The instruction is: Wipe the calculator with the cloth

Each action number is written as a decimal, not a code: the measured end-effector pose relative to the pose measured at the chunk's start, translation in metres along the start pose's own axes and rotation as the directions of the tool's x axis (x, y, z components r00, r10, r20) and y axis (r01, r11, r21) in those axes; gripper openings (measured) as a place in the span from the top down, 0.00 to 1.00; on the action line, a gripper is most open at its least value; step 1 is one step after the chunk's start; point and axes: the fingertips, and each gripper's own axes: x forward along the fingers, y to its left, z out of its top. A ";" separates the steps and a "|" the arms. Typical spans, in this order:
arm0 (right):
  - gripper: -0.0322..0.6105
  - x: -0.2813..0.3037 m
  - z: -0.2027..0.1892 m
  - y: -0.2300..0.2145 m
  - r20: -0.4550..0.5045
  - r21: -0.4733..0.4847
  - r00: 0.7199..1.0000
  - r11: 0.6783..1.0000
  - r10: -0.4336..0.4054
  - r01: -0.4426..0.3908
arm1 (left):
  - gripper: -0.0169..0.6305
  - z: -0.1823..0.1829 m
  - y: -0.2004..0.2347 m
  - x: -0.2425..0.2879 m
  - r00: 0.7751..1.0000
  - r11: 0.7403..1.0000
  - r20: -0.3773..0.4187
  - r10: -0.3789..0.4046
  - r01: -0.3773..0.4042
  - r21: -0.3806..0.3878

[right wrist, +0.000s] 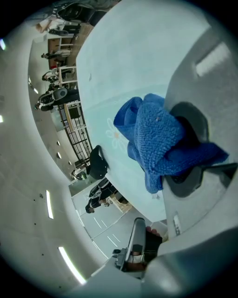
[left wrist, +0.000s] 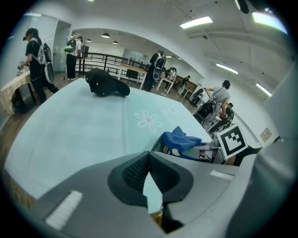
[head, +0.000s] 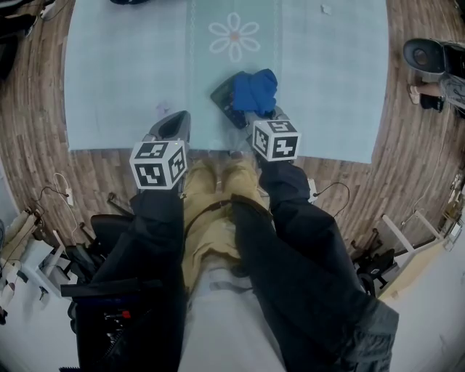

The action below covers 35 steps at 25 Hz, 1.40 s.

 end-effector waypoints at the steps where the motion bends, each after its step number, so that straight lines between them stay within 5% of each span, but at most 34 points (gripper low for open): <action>1: 0.84 0.000 -0.002 0.003 -0.005 -0.011 1.000 1.000 0.005 -0.005 | 0.97 0.000 0.000 0.000 1.000 1.000 0.000 -0.001 0.001 0.000; 23: 0.84 0.000 -0.039 0.083 -0.101 -0.031 0.968 0.972 0.229 -0.233 | 0.97 0.012 -0.002 -0.009 0.999 1.000 0.034 -0.006 0.005 0.016; 35: 0.84 -0.040 0.013 0.082 0.066 0.039 0.956 0.957 0.285 -0.288 | 0.97 0.064 -0.023 -0.007 0.987 0.997 0.153 -0.044 0.034 0.066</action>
